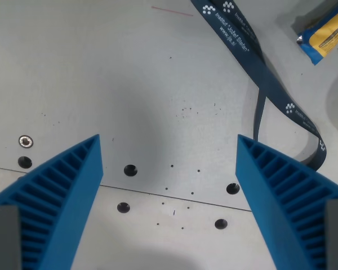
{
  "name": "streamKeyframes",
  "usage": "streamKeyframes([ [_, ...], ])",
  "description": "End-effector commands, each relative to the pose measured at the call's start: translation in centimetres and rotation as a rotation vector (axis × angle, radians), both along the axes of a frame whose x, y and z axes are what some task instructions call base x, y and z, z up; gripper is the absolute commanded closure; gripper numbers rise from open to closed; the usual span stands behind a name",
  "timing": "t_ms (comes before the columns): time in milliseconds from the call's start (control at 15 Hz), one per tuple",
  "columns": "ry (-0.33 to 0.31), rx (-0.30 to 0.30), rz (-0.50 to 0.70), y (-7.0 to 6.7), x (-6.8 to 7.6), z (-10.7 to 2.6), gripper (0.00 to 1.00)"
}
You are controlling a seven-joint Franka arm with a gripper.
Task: Move above the blue bag
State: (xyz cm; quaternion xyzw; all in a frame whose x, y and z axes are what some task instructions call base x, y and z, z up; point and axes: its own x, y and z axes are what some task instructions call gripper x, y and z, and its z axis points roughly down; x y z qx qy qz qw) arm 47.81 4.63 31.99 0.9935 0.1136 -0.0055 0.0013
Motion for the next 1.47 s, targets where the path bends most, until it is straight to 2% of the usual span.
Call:
streamKeyframes([
  [67, -0.004, 0.000, 0.000, 0.0, 0.0, 0.2, 0.00],
  [400, -0.005, 0.000, -0.012, -0.1, 0.0, 0.1, 0.00],
  [800, -0.013, -0.003, -0.096, -0.7, 0.4, -0.5, 0.00],
  [1133, -0.027, -0.007, -0.205, -2.0, 1.1, -1.7, 0.00],
  [1467, -0.038, -0.013, -0.341, -3.9, 2.0, -3.4, 0.00],
])
